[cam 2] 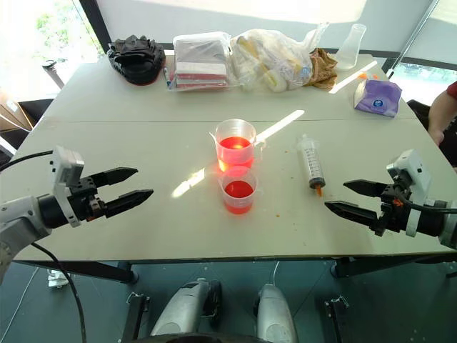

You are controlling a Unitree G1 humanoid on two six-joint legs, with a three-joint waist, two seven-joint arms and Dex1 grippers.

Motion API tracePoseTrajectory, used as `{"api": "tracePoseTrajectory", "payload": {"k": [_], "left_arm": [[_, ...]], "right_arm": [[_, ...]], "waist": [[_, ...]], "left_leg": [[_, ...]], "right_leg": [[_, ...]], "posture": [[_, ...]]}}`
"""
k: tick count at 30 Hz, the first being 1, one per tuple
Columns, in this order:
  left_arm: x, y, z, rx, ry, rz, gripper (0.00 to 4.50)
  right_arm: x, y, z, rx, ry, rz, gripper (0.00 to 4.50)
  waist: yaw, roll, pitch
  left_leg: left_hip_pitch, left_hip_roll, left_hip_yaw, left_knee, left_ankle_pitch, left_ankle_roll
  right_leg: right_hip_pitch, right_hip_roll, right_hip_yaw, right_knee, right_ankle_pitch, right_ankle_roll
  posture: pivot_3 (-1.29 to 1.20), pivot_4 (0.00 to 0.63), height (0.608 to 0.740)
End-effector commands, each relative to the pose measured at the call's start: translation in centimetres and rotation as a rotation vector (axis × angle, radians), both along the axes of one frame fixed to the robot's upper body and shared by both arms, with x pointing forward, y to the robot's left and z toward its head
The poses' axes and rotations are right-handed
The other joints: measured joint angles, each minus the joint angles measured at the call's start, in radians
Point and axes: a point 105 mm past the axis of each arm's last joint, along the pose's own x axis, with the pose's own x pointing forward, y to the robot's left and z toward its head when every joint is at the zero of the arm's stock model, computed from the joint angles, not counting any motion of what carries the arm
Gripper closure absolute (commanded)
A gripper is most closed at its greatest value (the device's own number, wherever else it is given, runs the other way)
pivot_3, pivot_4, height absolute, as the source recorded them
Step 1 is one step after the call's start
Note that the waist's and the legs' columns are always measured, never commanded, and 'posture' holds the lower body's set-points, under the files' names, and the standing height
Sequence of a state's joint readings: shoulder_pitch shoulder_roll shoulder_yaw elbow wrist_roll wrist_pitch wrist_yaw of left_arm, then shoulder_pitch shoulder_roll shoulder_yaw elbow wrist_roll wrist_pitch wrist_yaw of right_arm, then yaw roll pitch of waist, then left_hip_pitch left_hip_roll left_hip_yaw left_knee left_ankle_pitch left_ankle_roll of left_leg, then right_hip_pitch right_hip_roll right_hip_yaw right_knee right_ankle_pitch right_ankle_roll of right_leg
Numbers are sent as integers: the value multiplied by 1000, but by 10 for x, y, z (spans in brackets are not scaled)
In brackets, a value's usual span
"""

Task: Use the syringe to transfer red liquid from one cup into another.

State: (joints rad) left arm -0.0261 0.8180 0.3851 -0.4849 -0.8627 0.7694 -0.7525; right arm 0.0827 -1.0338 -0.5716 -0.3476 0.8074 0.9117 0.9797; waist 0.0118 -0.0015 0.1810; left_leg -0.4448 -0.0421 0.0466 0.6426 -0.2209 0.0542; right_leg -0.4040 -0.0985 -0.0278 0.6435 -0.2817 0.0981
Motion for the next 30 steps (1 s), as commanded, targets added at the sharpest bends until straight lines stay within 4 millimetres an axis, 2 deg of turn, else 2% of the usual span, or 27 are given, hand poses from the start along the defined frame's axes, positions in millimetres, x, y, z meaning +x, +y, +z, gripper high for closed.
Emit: {"api": "tracePoseTrajectory", "payload": {"k": [1,6,17,22,24,27,30], "left_arm": [[2,-3,7,6,-41,-4,253],[6,-3,10,-23,-42,31,253],[8,0,1,35,-40,71,253],[10,0,3,39,-45,49,253],[17,1,11,57,-68,6,253],[31,4,31,98,-86,-113,253],[35,2,42,120,-66,-229,253]], "right_arm": [[1,2,7,-24,-37,13,69],[7,1,4,-16,-50,-15,69],[27,-4,13,-27,-76,-130,69],[26,-10,6,-38,29,-170,69],[34,-8,18,-19,44,-175,69],[60,-2,55,-144,-26,-162,69],[74,0,68,-196,16,-156,69]], "waist": [[0,0,0],[0,0,0],[1,0,0],[0,0,0],[-1,0,0],[-8,6,3],[-15,6,1]], "left_leg": [[0,0,0,0,0,0],[0,0,0,0,0,0],[0,0,0,0,0,0],[0,0,0,0,0,0],[0,0,0,0,0,0],[0,0,1,1,0,0],[-3,1,2,-1,0,0]], "right_leg": [[0,0,0,0,0,0],[0,0,0,0,0,0],[-1,0,0,0,0,0],[-1,0,0,-1,0,0],[-1,0,0,-1,0,0],[-4,0,0,0,2,-3],[-8,0,0,-2,3,-5]], "posture": [[0,150,740],[0,150,740],[0,150,740],[0,150,740],[0,150,740],[0,150,740],[0,150,740]]}}
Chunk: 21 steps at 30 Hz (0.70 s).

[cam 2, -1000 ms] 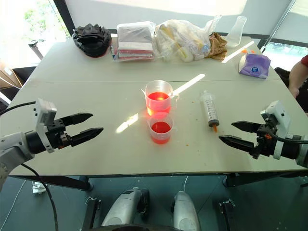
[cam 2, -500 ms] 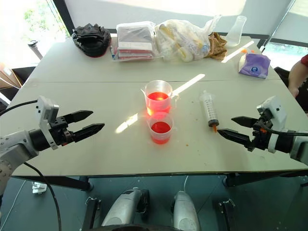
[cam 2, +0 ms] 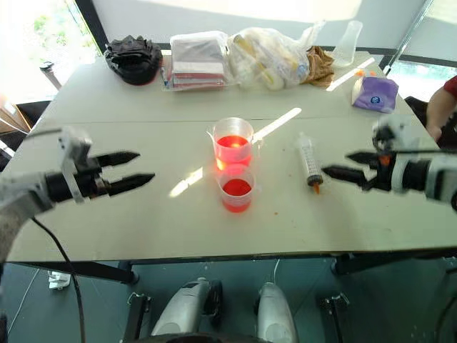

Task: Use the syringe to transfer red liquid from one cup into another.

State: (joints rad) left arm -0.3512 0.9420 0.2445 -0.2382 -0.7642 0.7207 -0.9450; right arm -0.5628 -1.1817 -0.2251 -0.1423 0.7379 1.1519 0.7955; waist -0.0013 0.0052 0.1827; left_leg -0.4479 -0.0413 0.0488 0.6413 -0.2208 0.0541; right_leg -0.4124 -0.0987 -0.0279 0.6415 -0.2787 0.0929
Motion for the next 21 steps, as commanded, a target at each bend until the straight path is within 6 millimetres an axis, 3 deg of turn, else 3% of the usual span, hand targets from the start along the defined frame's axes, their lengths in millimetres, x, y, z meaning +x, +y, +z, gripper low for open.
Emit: {"api": "tracePoseTrajectory", "payload": {"k": [1,6,11,17,21], "left_arm": [[4,-1,9,43,26,-147,253],[20,-8,23,103,-5,-276,253],[17,-18,36,73,-62,-346,253],[9,-15,33,59,-84,-314,253],[-3,-11,21,29,-60,-260,253]], "right_arm": [[17,0,2,-8,126,-19,69],[54,3,-7,69,339,-107,69],[80,12,-22,41,447,-145,69],[99,16,-41,-84,449,-135,69],[108,29,-61,-142,459,-123,69]], "waist": [[-8,-1,-1],[-21,-2,-1],[-17,-1,-1],[-16,-2,0],[-18,-2,0]], "left_leg": [[0,0,0,-4,0,0],[-8,0,4,-9,5,-4],[-21,0,7,-8,7,-3],[-28,0,7,4,5,0],[-26,0,7,11,5,1]], "right_leg": [[1,0,0,-5,0,0],[-2,0,0,-10,3,4],[-17,1,-4,-7,4,7],[-20,2,-10,6,3,11],[-15,2,-10,7,5,15]], "posture": [[0,150,740],[0,150,740],[0,150,740],[0,150,740],[0,150,740]]}}
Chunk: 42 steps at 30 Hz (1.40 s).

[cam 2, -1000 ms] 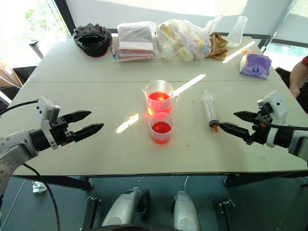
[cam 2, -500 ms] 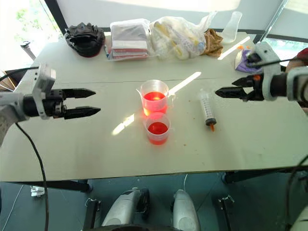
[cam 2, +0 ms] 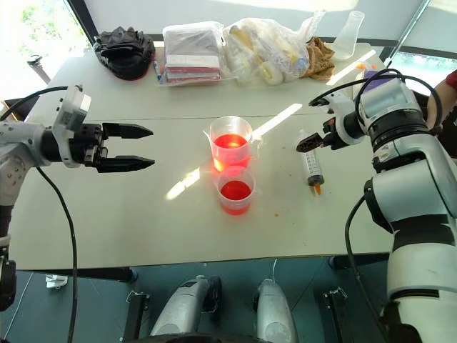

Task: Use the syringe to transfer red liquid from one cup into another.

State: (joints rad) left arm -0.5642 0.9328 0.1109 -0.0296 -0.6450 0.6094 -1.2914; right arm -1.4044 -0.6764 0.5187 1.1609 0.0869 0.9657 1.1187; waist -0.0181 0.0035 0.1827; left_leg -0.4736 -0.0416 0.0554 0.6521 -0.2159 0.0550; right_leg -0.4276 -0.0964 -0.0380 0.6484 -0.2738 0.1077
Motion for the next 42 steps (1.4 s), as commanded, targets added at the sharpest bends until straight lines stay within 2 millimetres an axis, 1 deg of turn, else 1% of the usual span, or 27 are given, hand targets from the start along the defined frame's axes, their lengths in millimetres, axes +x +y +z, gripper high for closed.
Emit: {"api": "tracePoseTrajectory", "payload": {"k": [1,3,6,7,8,10,12,13,14,19,21,23,24,27,28,30,31,32,33,34,36,37,38,40,42], "left_arm": [[-11,2,8,-33,-38,35,253],[-15,2,5,-41,-31,51,253],[-19,3,2,-53,-26,80,253],[-19,3,2,-58,-26,91,253],[-20,4,1,-61,-26,102,253],[-21,5,-2,-62,-24,119,253],[-22,5,-5,-63,-22,134,253],[-22,4,-6,-65,-21,139,253],[-23,4,-7,-68,-19,143,253],[-22,3,-8,-77,-19,155,253],[-19,5,-5,-82,-35,174,253],[-15,11,1,-90,-55,200,253],[-11,14,6,-97,-74,221,253],[5,23,23,-130,-134,271,253],[12,24,31,-145,-163,286,253],[25,24,45,-167,-213,303,253],[32,24,54,-172,-245,310,253],[40,23,61,-174,-277,319,253],[48,21,69,-176,-305,324,253],[54,17,76,-182,-327,316,253],[62,13,87,-191,-358,298,253],[68,8,97,-203,-389,287,253],[74,-2,112,-222,-436,273,253],[86,-13,138,-264,-513,299,253],[92,-22,152,-287,-542,296,253]], "right_arm": [[9,7,1,-40,-41,13,69],[10,13,-6,-21,-23,3,69],[12,16,-18,-38,-18,-20,69],[13,15,-22,-50,-23,-34,304],[14,16,-26,-55,-22,-46,634],[16,15,-30,-61,-34,-76,1471],[19,14,-32,-63,-54,-104,2542],[20,13,-32,-67,-64,-118,2963],[20,12,-32,-68,-67,-125,3087],[20,8,-32,-63,-70,-150,3087],[24,10,-14,-1,-120,-153,3087],[32,17,21,73,-233,-117,3087],[35,21,41,110,-295,-84,3087],[39,42,111,271,-523,14,3087],[37,50,137,339,-627,65,3087],[30,65,175,428,-801,160,3087],[23,74,191,469,-898,218,3087],[12,84,201,500,-982,299,3087],[-3,94,207,550,-1037,395,3087],[-14,102,211,616,-1081,442,3087],[-25,113,212,691,-1133,450,3087],[-28,121,206,711,-1149,453,3087],[-30,131,195,712,-1172,459,3087],[-33,142,177,729,-1191,448,3087],[-35,151,159,702,-1214,459,3087]], "waist": [[-2,0,0],[1,0,0],[4,0,0],[4,0,0],[2,0,0],[-1,0,0],[-3,0,0],[-4,0,0],[-4,-1,-1],[-3,-1,-1],[-3,-1,-1],[-2,0,-1],[-3,0,0],[-3,2,1],[-3,2,1],[-3,2,1],[-2,1,0],[1,0,0],[5,-1,-1],[6,-2,-2],[7,-3,-2],[9,-3,-2],[14,-4,-1],[23,-6,-1],[28,-6,-1]], "left_leg": [[2,0,0,1,0,0],[4,0,0,2,0,-1],[7,0,-1,1,1,-3],[8,0,-2,1,1,-3],[9,0,-1,0,1,-4],[11,0,-1,-2,2,-4],[11,0,-1,-3,2,-5],[11,0,-1,-4,3,-6],[12,0,-1,-4,3,-7],[14,0,-1,-4,3,-9],[14,0,-1,-4,3,-10],[14,0,-1,-4,3,-10],[13,0,-1,-4,3,-10],[11,0,-1,-5,5,-9],[11,0,0,-6,5,-9],[11,2,0,-6,5,-10],[11,2,0,-6,5,-10],[12,2,0,-7,5,-10],[12,2,-1,-7,5,-10],[12,2,-1,-6,5,-9],[12,2,-1,-4,5,-8],[12,2,0,-3,5,-8],[12,2,0,-2,5,-7],[11,2,0,1,5,-5],[10,1,0,2,5,-4]], "right_leg": [[1,0,0,0,0,0],[2,-1,2,2,1,0],[4,-1,3,4,1,0],[5,-1,3,4,1,0],[5,-1,4,4,1,0],[5,-1,5,4,1,0],[5,-1,5,4,1,0],[5,-1,5,4,1,0],[5,-1,5,4,1,0],[7,-1,5,4,2,-2],[7,-1,5,4,3,-3],[7,-1,5,4,3,-3],[6,-1,5,4,3,-3],[2,-1,5,5,3,-3],[2,-1,5,6,3,-3],[2,1,5,6,3,-3],[2,1,5,6,3,-3],[3,1,4,6,3,-3],[3,2,4,5,3,-3],[4,2,3,6,3,-3],[6,3,2,6,3,-2],[6,3,2,9,4,-1],[6,3,2,10,4,-1],[6,3,1,13,4,-1],[6,3,2,13,4,-1]], "posture": [[0,150,740],[0,150,740],[0,150,740],[0,150,740],[0,150,740],[0,150,740],[0,150,740],[0,150,740],[0,150,740],[0,150,740],[0,150,740],[0,150,740],[0,150,740],[0,150,740],[0,150,740],[0,150,740],[0,150,740],[0,150,740],[0,150,740],[0,150,740],[0,150,740],[0,150,740],[0,150,740],[0,150,740],[0,150,740]]}}
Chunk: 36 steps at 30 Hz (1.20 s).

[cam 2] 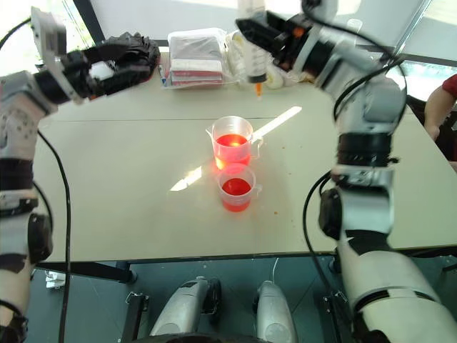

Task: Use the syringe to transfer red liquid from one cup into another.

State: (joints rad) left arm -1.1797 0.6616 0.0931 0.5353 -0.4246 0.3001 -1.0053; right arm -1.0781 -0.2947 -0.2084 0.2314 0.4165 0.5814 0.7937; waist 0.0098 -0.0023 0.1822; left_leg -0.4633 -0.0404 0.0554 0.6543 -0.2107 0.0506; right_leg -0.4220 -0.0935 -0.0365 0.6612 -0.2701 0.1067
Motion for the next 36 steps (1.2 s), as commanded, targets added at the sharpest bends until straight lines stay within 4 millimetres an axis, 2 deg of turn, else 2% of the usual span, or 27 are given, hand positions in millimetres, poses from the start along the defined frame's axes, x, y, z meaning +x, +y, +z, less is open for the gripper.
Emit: {"api": "tracePoseTrajectory", "payload": {"k": [1,4,8,13,20,23,28,36], "left_arm": [[0,-9,36,-13,-119,3,253],[-1,-21,47,-25,-139,-51,253],[-1,-36,52,-18,-150,-112,253],[3,-64,33,28,-130,-199,253],[3,-81,17,87,-117,-259,253],[4,-82,14,104,-121,-258,253],[8,-70,20,70,-123,-215,253],[9,-62,23,56,-130,-195,253]], "right_arm": [[-15,10,-2,-7,-134,-15,3087],[-14,17,-22,-17,-121,-17,3087],[-13,22,-34,-2,-99,-25,3087],[-13,27,-39,22,-80,-31,3087],[-15,30,-41,32,-72,-29,3087],[-15,30,-41,44,-69,-33,3087],[-14,27,-41,46,-70,-47,3087],[-15,26,-42,44,-64,-51,3087]], "waist": [[0,0,0],[-3,0,0],[-14,0,0],[-22,0,0],[-25,0,0],[-23,0,0],[-22,0,0],[-23,0,0]], "left_leg": [[0,0,1,0,0,1],[1,-1,2,0,-1,1],[0,0,2,0,0,1],[0,0,2,1,0,1],[1,0,2,0,0,1],[0,1,1,1,0,1],[0,1,1,1,0,1],[0,1,1,1,0,1]], "right_leg": [[-1,0,1,0,0,0],[-2,-1,1,2,0,0],[-2,0,1,3,0,0],[-2,0,1,3,0,0],[-3,0,1,3,0,0],[-3,0,1,3,0,0],[-3,0,1,4,0,0],[-3,0,1,4,0,0]], "posture": [[0,150,740],[0,150,740],[0,150,740],[0,150,740],[0,150,740],[0,150,740],[0,150,740],[0,150,740]]}}
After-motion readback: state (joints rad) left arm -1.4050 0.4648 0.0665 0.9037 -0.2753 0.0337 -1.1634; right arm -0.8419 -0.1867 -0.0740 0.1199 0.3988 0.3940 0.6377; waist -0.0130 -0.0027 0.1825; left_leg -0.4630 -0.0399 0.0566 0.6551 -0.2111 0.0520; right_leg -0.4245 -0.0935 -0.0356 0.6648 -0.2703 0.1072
